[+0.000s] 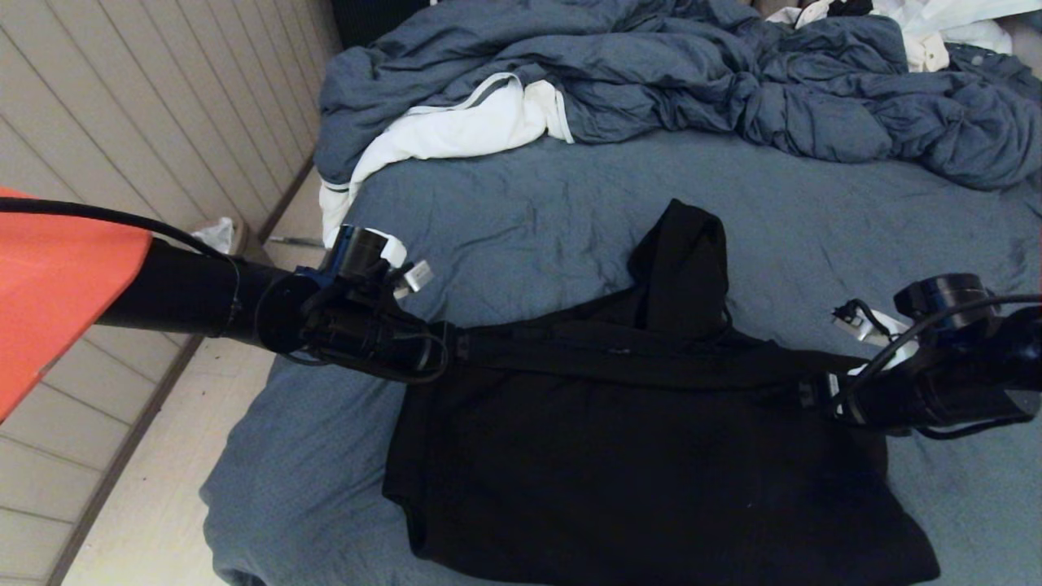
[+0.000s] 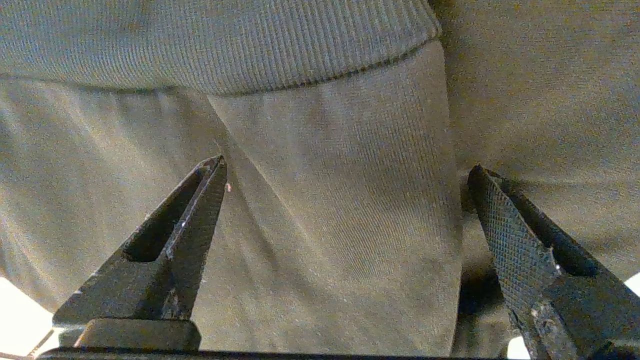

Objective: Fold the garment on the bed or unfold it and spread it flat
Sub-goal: Unfold the black sweatshirt

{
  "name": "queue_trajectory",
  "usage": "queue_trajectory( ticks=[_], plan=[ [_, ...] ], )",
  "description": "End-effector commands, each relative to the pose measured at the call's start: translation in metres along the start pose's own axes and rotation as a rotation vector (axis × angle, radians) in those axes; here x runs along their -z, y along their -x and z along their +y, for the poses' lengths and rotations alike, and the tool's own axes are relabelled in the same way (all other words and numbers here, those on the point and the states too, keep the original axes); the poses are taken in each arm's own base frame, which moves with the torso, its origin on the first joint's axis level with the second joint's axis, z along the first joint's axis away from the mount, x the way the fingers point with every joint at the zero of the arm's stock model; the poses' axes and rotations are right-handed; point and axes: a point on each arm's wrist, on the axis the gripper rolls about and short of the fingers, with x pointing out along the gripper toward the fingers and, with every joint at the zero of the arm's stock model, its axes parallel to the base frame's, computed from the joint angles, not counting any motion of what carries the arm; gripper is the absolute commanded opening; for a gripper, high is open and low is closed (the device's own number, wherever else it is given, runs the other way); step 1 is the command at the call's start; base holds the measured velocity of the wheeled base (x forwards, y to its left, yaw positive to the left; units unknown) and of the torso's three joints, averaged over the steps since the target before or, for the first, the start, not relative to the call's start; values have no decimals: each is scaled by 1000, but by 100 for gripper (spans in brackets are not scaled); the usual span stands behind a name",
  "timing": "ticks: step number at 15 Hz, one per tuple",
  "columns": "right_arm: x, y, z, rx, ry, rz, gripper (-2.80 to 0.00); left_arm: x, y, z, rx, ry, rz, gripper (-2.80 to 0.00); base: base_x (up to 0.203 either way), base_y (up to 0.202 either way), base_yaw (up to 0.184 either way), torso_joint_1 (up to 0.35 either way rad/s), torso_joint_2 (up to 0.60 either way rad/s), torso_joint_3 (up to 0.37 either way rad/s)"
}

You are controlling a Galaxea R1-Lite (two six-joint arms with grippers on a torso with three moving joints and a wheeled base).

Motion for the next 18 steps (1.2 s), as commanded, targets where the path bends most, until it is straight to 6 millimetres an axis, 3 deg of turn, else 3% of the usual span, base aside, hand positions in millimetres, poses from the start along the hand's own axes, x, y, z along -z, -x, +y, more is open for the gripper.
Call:
queue_trajectory(
  ticks=[1, 6, 7, 14, 18],
  plan=[
    [-1, -1, 5, -13, 1, 1, 0, 0, 1, -1, 3, 1, -1, 0, 0, 0, 0, 0, 0, 0],
    [-1, 13, 22, -37, 19, -35, 0, 0, 3, -2, 2, 2, 2, 0, 0, 0, 0, 0, 0, 0],
    [-1, 13, 22, -38, 21, -35, -280, 1, 4, -2, 2, 3, 4, 0, 0, 0, 0, 0, 0, 0],
    [5, 16, 24, -42, 50, -32, -280, -1, 12, -6, 7, -1, -12, 0, 0, 0, 0, 0, 0, 0],
    [3, 47, 36, -133, 92, -124, -280, -4, 20, -6, 5, -5, -36, 0, 0, 0, 0, 0, 0, 0]
  ],
)
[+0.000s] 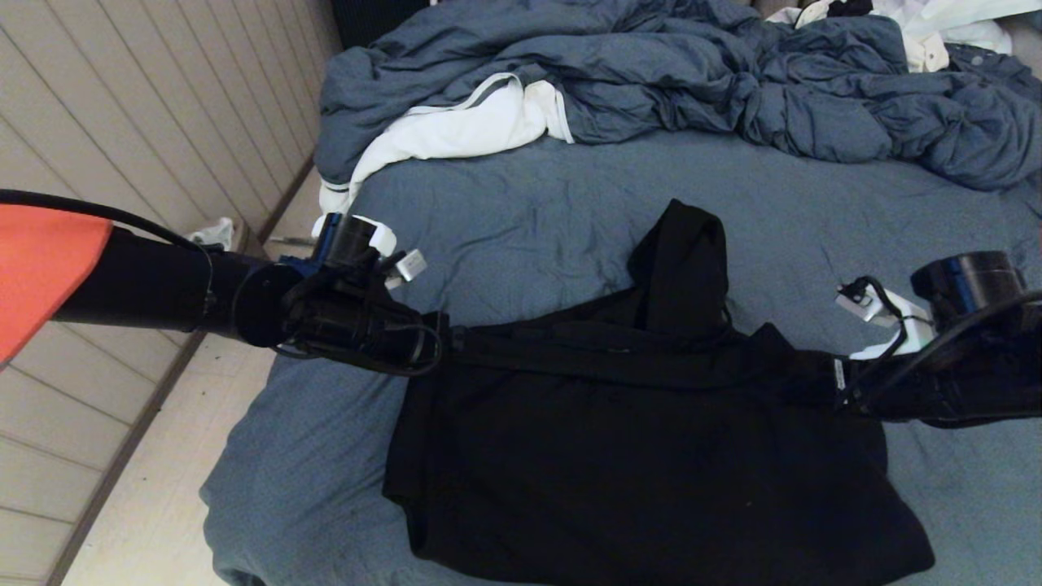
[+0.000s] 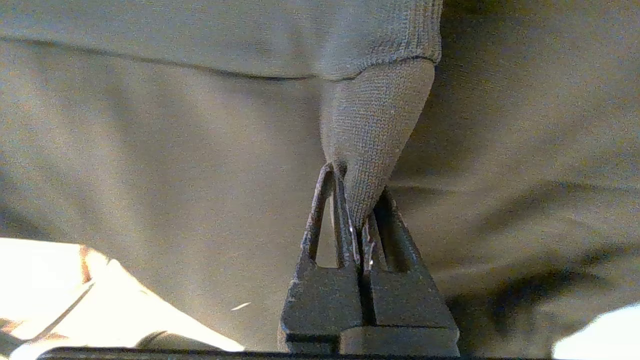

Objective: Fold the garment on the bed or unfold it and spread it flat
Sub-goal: Unfold the black sweatshirt

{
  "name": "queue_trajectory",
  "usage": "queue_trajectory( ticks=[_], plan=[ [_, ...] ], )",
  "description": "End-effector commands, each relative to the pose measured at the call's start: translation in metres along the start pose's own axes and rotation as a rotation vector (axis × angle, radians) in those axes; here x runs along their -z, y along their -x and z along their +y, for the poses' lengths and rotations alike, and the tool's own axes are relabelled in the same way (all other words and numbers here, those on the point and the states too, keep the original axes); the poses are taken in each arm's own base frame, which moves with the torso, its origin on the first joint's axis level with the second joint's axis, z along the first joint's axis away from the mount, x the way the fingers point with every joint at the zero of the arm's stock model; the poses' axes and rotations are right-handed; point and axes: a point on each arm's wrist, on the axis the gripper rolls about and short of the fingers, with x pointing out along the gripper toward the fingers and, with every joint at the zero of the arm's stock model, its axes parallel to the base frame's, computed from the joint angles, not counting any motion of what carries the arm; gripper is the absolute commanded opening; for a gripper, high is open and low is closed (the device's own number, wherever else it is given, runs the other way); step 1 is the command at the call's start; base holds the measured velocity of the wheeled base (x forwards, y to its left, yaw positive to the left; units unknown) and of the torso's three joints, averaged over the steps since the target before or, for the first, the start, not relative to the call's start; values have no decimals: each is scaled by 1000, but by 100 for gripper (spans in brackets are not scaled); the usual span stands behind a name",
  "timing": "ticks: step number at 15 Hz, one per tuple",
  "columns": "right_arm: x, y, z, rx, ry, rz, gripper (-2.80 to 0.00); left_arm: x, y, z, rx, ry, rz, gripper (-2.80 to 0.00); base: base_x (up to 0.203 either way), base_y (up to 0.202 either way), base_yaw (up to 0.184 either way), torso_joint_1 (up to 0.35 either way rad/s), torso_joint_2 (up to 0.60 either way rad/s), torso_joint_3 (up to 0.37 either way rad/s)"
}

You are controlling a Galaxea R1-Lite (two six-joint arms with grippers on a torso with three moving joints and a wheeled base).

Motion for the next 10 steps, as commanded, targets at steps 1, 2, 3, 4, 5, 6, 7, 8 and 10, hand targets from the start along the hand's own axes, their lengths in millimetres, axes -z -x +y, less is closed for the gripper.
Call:
queue_trajectory(
  ticks=[1, 2, 3, 4, 5, 6, 7, 8, 10],
  plan=[
    [-1, 21, 11, -50, 32, -58, -280, -2, 6, 0, 0, 2, -11, 0, 0, 0, 0, 0, 0, 0],
    [2, 29, 15, -74, 47, -74, -280, -2, 7, 3, -5, 7, -15, 0, 0, 0, 0, 0, 0, 0],
    [7, 37, 19, -101, 67, -88, -280, -3, 9, 3, -7, 8, -17, 0, 0, 0, 0, 0, 0, 0],
    [13, 45, 23, -130, 93, -99, -280, -3, 10, 3, -8, 9, -18, 0, 0, 0, 0, 0, 0, 0],
    [21, 52, 27, -157, 126, -107, -280, -3, 10, 3, -7, 7, -19, 0, 0, 0, 0, 0, 0, 0],
    [30, 58, 30, -180, 157, -111, -280, -3, 9, 3, -7, 6, -21, 0, 0, 0, 0, 0, 0, 0],
    [41, 63, 32, -201, 186, -112, -280, -3, 7, 4, -8, 7, -19, 0, 0, 0, 0, 0, 0, 0],
    [51, 67, 34, -217, 209, -111, -280, -3, 6, 5, -8, 8, -18, 0, 0, 0, 0, 0, 0, 0],
    [71, 72, 36, -232, 244, -100, -280, -3, 3, 6, -7, 7, -16, 0, 0, 0, 0, 0, 0, 0]
  ],
)
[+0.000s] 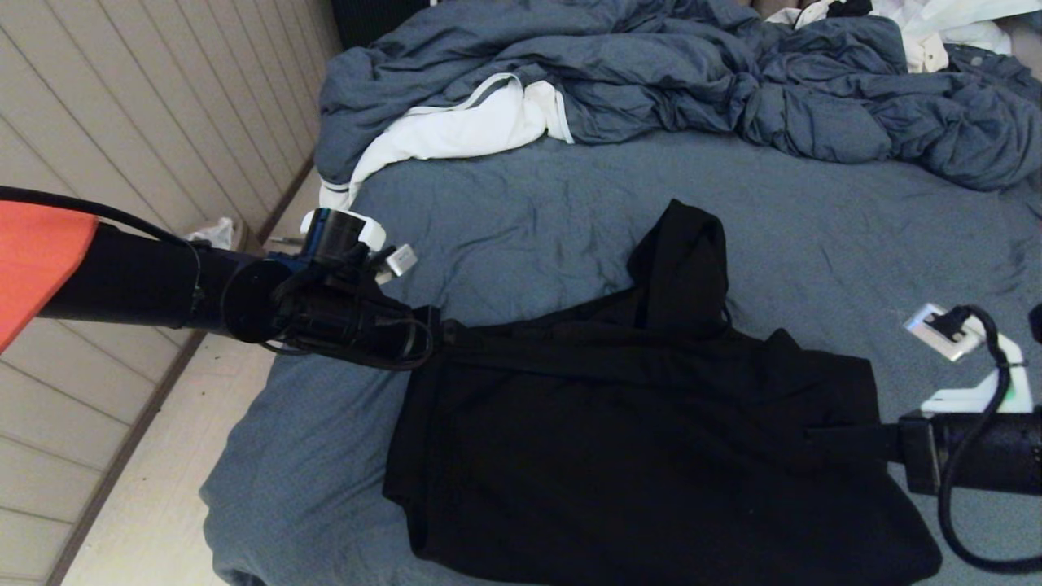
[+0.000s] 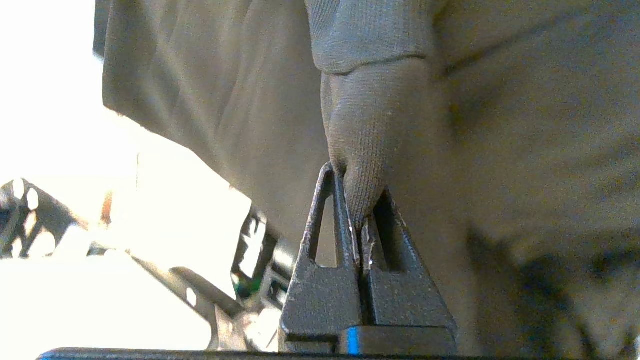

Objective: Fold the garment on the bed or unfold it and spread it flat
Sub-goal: Unfold the black sweatshirt

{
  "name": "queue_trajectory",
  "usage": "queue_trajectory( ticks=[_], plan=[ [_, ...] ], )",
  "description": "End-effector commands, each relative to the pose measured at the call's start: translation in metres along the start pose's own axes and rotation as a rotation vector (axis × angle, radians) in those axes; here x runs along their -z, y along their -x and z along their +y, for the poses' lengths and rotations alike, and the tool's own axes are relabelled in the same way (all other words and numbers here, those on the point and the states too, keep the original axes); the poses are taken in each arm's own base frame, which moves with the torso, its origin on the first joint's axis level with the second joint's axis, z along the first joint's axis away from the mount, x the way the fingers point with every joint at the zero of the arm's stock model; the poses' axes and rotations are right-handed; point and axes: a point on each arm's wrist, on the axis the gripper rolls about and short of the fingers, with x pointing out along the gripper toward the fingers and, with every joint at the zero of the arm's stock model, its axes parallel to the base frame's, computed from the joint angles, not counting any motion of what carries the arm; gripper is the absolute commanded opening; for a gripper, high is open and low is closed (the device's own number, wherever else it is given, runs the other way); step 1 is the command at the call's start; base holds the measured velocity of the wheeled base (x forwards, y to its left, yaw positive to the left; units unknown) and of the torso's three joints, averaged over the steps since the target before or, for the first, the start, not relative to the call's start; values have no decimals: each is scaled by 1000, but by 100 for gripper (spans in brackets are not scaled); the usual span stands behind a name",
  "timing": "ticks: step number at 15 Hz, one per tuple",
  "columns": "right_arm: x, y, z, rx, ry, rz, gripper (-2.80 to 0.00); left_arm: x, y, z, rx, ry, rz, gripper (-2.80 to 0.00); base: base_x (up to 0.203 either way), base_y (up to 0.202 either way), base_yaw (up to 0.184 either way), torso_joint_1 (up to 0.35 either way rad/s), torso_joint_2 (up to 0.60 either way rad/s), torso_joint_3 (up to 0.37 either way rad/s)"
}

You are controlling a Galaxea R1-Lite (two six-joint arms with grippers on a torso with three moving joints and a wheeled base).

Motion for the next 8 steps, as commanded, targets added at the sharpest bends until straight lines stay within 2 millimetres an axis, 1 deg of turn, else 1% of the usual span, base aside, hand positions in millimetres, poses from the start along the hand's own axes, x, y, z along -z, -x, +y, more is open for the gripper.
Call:
queue_trajectory(
  ticks=[1, 3, 8],
  plan=[
    [16, 12, 12, -5, 40, -16, -280, 0, -4, 2, 1, 4, 6, 0, 0, 0, 0, 0, 0, 0],
    [26, 14, 16, -7, 47, -9, -280, -2, -11, 4, 3, 0, 5, 0, 0, 0, 0, 0, 0, 0],
    [29, 15, 15, -1, 40, -6, -280, -10, -37, 12, 5, 1, 10, 0, 0, 0, 0, 0, 0, 0]
  ],
)
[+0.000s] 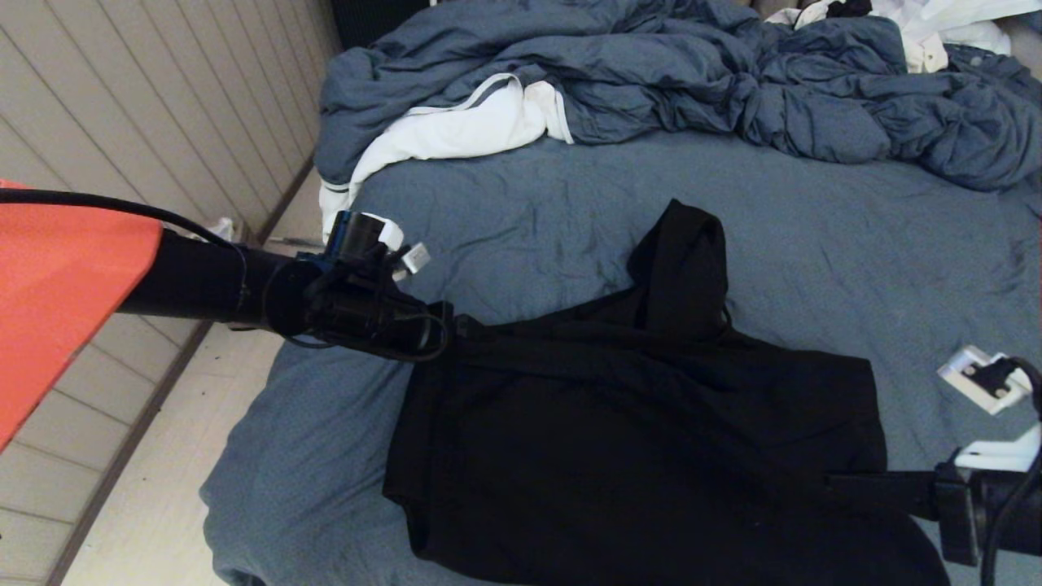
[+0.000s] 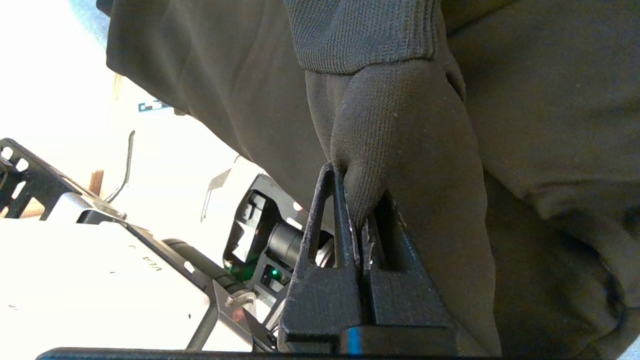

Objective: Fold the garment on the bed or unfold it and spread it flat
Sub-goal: Unfold the black sweatshirt

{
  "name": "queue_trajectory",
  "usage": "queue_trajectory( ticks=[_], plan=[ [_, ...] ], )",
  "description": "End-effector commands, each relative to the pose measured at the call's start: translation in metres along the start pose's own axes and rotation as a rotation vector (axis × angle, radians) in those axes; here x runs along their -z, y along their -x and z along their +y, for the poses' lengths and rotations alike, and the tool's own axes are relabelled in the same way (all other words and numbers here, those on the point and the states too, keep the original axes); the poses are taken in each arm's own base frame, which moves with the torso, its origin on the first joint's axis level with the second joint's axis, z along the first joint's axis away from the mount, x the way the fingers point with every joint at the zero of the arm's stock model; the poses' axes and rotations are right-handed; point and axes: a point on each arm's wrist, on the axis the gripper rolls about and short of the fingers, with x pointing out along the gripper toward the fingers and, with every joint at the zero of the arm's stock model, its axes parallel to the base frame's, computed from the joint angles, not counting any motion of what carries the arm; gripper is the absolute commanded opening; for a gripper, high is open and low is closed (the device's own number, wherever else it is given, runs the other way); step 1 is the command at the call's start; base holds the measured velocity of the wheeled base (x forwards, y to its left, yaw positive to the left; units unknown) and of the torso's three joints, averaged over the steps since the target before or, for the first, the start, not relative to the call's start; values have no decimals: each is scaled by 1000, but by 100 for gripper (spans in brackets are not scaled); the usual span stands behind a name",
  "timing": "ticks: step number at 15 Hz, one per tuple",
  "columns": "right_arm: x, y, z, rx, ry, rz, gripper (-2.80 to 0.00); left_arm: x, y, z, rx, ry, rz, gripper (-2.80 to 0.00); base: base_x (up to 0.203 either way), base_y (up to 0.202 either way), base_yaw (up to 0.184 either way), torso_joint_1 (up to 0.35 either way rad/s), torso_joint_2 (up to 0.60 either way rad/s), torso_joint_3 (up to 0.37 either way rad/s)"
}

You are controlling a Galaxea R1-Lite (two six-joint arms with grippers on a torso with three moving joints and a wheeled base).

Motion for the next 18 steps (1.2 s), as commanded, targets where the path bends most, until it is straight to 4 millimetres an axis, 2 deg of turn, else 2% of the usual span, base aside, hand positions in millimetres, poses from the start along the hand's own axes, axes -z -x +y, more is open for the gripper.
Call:
queue_trajectory(
  ticks=[1, 3, 6, 11, 12, 18],
  plan=[
    [1, 3, 2, 0, 4, -8, -280, 3, -14, 6, -2, 10, 24, 0, 0, 0, 0, 0, 0, 0],
    [2, 2, 2, -3, 2, -6, -280, 6, -22, 5, 4, 5, 38, 0, 0, 0, 0, 0, 0, 0],
    [2, 2, 1, -2, 0, -4, -280, 7, -22, -4, 28, -13, 30, 0, 0, 0, 0, 0, 0, 0],
    [1, 0, -1, 0, -8, 0, -280, 16, -21, -28, 73, -37, 48, 0, 0, 0, 0, 0, 0, 0],
    [1, 0, -1, 1, -8, -1, -280, 19, -21, -30, 75, -38, 59, -280, 0, 0, 0, 0, 0, 0],
    [0, -1, -1, -3, -7, 0, -280, 23, -10, -35, 79, -42, 60, -280, 0, 0, 0, 0, 0, 0]
  ],
)
